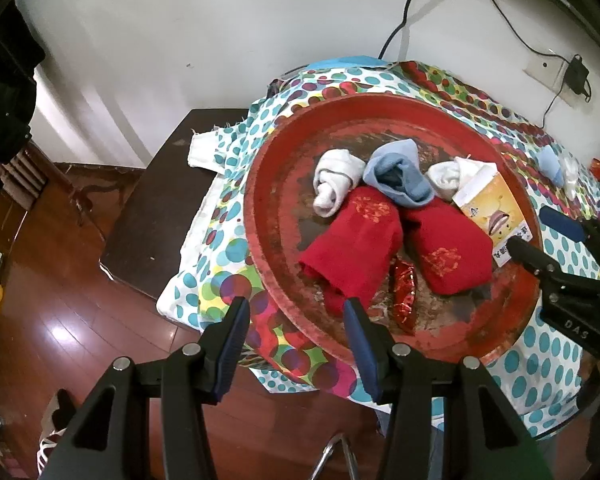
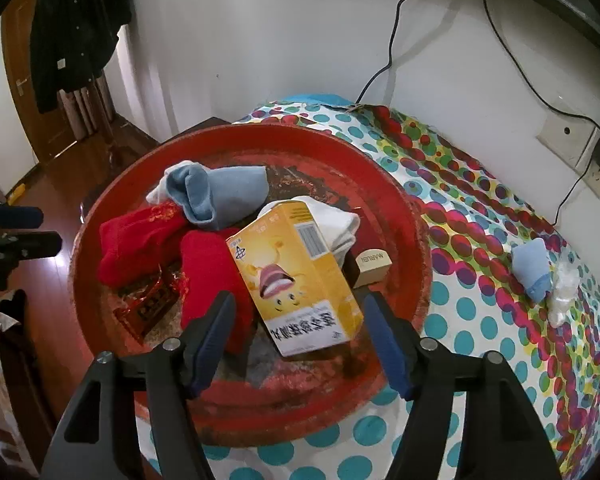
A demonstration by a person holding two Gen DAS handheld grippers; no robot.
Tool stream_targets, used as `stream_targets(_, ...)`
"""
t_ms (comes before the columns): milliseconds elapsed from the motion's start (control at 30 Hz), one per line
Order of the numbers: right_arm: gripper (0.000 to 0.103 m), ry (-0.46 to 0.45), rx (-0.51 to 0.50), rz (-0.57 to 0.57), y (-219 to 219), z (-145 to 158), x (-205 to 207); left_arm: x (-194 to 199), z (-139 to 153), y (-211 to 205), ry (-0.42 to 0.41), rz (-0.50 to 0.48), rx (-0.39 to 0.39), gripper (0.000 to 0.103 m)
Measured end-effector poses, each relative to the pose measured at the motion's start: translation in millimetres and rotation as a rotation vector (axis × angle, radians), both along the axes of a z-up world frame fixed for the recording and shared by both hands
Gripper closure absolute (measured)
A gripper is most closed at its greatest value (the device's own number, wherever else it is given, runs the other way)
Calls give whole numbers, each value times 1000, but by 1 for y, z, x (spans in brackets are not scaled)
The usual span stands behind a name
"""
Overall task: Organize objects
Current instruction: 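Carry the yellow box in the right tool into the tray and release, then move the right tool to the clear plastic bag and grasp it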
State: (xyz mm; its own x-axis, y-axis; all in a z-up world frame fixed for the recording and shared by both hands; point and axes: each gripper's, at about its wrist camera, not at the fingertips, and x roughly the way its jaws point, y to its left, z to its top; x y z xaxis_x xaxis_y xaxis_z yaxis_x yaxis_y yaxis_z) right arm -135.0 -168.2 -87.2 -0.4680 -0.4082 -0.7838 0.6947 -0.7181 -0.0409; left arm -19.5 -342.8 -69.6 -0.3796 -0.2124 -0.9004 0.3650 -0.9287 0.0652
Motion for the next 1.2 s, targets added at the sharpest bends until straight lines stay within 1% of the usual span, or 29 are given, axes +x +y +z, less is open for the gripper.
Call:
stream_targets(167, 37, 12, -22, -31, 26, 7, -2, -4, -1, 12, -5, -27, -6, 53)
stream_targets(300, 37, 40, -15, -104, 62, 12, -14, -9, -2, 22, -12, -50, -16, 53)
stream_targets(400, 37, 50, 3, -183, 97, 12, -35, -11, -3, 29, -16, -70, -25, 53)
stream_targets(567, 37, 61, 28, -351, 166, 8, -77, -18, -8, 43, -36, -97, -56, 53)
stream_targets(733, 37, 36, 21, -466, 214, -5, -126, -26, -14, 64, -53, -152, -58, 53)
stream_targets(833, 37, 31, 21, -489, 226, -15, -152, -35, -20, 81, -70, -188, -99, 53)
stream_targets(900, 37, 21, 18, -485, 228, -22, -169, -41, -24, 91, -85, -211, -112, 53)
stream_targets(1033, 37, -6, 10, -470, 228, -35, -195, -69, -24, 115, -93, -264, -76, 53)
stream_targets(1133, 38, -9, 0, -447, 226, -42, -208, -100, -16, 146, -81, -339, -69, 53)
stream_targets(1167, 43, -12, -9, -435, 227, -44, -210, -110, -14, 155, -79, -357, -66, 53)
stream_targets(1200, 56, -16, -15, -420, 226, -47, -212, -120, -12, 164, -79, -375, -65, 53)
